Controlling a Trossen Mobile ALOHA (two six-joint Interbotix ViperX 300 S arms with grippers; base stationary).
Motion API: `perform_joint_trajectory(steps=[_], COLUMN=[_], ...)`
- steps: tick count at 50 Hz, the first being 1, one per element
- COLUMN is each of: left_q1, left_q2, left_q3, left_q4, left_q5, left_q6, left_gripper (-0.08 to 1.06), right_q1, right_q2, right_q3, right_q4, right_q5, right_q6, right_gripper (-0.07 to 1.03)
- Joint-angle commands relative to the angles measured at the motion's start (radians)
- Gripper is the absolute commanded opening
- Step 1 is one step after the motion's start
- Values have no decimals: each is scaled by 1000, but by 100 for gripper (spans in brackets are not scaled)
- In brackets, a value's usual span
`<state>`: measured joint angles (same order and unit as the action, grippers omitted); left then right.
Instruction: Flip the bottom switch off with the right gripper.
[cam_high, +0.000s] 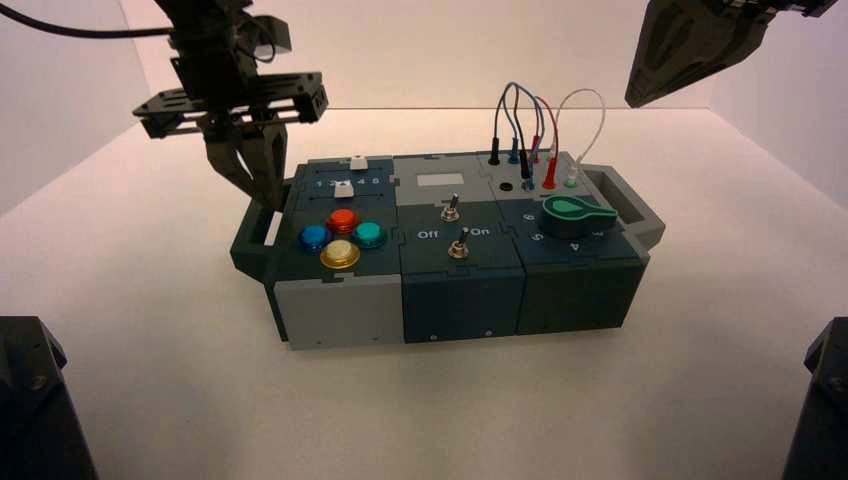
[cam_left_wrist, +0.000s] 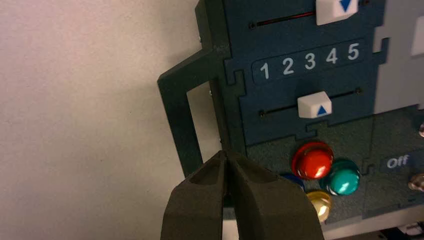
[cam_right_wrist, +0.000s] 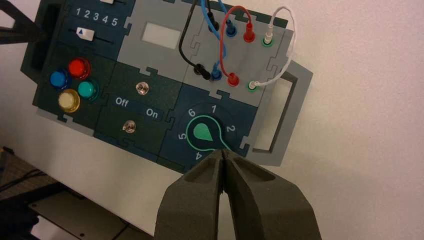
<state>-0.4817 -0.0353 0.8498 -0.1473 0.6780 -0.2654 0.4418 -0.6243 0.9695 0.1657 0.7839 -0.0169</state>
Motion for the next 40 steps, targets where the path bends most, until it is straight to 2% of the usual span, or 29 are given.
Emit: perform_joint_trajectory(steps=[1,16,30,40], left_q1=[-2,2,3,3], left_q2=[14,80,153,172], left_q3=[-35,-61,-89,-92], left_q4=[9,32,57,57], left_q5=[-5,-5,-5,-3], left_q6=[2,2,6,9], left_gripper=[-3,-3,-3,-3], right_q1=[2,14,83,97], right_q2=[-2,3,69,117], right_q3=[-28,-26,-35,-28], right_q4=[5,9,72,107], right_q5=[-8,-8,-12,-28], right_q6=[-3,0,12,29], right_gripper=[-2,-2,-2,-2])
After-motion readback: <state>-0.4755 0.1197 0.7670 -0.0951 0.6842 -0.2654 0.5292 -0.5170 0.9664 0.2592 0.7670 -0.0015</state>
